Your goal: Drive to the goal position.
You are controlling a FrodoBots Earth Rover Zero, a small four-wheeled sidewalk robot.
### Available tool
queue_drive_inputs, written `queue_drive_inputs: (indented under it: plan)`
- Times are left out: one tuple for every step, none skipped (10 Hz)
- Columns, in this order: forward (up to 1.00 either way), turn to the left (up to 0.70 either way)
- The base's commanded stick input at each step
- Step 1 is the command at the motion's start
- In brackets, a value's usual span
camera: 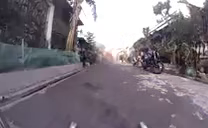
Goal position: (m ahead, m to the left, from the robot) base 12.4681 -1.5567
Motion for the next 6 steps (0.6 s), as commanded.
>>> queue_drive_inputs:
  plan:
    - [0.7, 0.0]
    - [0.7, 0.0]
    - [0.7, 0.0]
    - [0.7, 0.0]
    - [0.7, 0.0]
    - [0.7, 0.0]
